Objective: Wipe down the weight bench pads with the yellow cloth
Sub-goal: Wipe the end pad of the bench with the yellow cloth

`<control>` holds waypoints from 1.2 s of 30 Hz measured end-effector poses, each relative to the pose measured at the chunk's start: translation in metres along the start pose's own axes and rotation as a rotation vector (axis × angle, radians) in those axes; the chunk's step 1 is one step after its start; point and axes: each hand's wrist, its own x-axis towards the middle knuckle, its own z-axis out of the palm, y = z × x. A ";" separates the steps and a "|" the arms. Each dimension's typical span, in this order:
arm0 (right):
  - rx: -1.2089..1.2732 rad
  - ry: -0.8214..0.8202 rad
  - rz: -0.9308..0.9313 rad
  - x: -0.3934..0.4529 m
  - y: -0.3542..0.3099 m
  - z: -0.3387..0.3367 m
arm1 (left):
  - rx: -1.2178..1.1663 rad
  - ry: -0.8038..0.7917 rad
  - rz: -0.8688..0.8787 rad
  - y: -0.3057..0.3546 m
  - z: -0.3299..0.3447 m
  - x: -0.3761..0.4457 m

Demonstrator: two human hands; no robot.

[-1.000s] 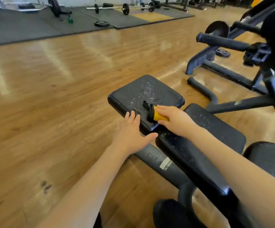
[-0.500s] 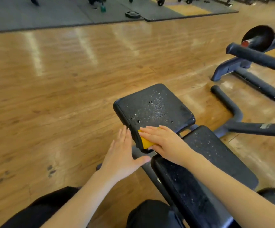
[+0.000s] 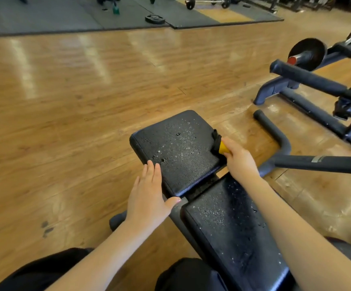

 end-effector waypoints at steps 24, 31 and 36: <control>-0.094 -0.220 -0.473 -0.055 -0.053 0.031 | 0.009 -0.043 0.023 -0.010 0.000 0.006; 0.019 0.042 0.027 -0.006 -0.018 -0.006 | 0.005 -0.042 0.020 -0.011 0.001 0.007; 0.065 0.099 0.124 0.001 -0.025 0.012 | -0.029 -0.025 0.011 -0.011 0.003 0.007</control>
